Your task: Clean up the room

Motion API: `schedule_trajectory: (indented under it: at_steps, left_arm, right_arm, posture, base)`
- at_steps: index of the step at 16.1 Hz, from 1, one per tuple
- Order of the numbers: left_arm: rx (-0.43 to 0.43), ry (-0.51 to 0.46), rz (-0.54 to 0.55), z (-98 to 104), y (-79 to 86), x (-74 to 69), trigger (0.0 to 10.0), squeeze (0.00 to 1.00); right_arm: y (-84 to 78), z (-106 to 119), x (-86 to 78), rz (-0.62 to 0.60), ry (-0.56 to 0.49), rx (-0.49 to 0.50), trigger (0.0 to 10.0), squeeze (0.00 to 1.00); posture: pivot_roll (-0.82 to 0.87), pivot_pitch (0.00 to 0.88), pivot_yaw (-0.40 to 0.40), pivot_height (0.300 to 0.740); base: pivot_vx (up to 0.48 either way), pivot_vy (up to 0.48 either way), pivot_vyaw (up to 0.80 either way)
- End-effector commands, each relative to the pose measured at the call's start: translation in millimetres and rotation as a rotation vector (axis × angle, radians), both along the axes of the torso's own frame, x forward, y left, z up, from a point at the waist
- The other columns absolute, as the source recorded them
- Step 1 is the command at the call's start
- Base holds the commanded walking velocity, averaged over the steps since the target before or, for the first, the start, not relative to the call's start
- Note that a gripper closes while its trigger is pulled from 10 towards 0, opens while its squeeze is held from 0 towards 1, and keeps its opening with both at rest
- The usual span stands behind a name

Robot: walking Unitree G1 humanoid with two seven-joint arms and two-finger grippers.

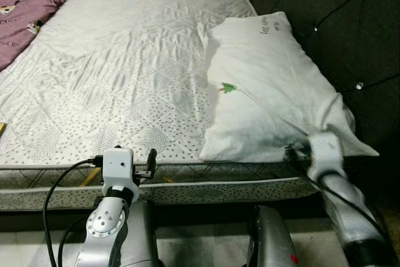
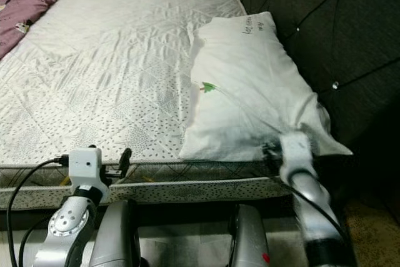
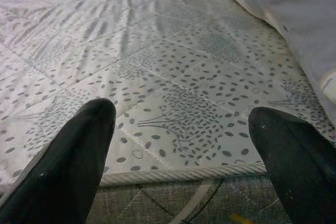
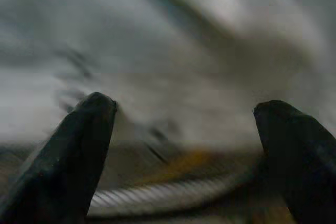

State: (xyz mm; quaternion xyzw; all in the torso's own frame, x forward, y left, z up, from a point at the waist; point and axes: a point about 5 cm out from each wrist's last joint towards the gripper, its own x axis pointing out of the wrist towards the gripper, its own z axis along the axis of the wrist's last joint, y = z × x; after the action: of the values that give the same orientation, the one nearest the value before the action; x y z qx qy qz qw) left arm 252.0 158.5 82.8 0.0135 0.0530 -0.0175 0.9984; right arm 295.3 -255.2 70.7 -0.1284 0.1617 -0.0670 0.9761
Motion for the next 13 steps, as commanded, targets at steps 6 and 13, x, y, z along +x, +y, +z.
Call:
schedule_trajectory:
  at_steps: [6, 13]
  left_arm:
    - [0.014, 0.004, -0.001, 0, 1.2, 0.6, 10.0, 0.00]
    - [0.017, -0.011, 0.013, 3, 4.3, 3.7, 10.0, 0.00]
  right_arm:
    - [-7.0, 81, 17.6, -0.152, -0.388, -0.149, 10.0, 1.00]
    - [0.1, 108, 22.0, -0.205, -0.498, -0.166, 10.0, 1.00]
  posture:
    - [0.04, 0.068, 0.013, 0.512]
    - [0.05, 0.048, 0.010, 0.512]
  base:
    - [0.000, 0.000, 0.00]
    - [0.000, 0.000, 0.00]
